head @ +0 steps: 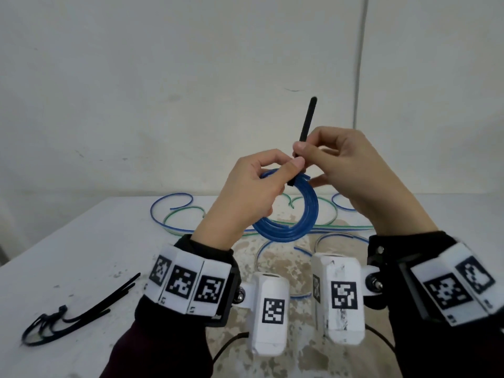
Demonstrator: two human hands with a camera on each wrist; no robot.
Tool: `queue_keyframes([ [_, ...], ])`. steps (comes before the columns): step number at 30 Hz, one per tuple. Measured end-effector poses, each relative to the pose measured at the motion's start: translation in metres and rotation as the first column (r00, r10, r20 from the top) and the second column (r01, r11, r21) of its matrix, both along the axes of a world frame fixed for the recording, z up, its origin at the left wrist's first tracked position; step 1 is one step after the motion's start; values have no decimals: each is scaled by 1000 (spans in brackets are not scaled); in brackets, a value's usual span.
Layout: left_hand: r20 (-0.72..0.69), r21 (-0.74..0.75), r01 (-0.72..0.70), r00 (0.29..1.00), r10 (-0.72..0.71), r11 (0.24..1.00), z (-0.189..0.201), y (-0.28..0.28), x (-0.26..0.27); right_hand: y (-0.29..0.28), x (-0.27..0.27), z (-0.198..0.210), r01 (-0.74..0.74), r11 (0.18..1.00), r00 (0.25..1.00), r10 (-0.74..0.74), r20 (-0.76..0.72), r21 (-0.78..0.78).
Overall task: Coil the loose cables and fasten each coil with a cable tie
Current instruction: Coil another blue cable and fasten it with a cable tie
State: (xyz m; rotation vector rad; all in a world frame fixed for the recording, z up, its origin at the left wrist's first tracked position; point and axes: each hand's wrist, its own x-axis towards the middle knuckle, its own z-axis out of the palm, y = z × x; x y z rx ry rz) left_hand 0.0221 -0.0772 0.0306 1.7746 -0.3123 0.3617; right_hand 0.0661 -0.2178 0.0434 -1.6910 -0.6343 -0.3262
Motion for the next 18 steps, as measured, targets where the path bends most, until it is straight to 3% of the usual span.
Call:
queue_keyframes([
  [4,74,60,-86,994,81,994,-1,-9,-5,1,0,0,77,996,996,-79,36,46],
  [9,-5,-100,11,1000,-12,995,-16,-18,-12,-20,-8,0,-116,984,982,93,-167,-132],
  [13,-34,-319,98,993,-114,943,-20,-48,5,-66,-20,-1,-164,962,960,105,-259,-219],
  [18,-112,-405,225,950,-292,886,-33,-119,33,-141,-31,-27,54,996,950,-72,-303,-69],
])
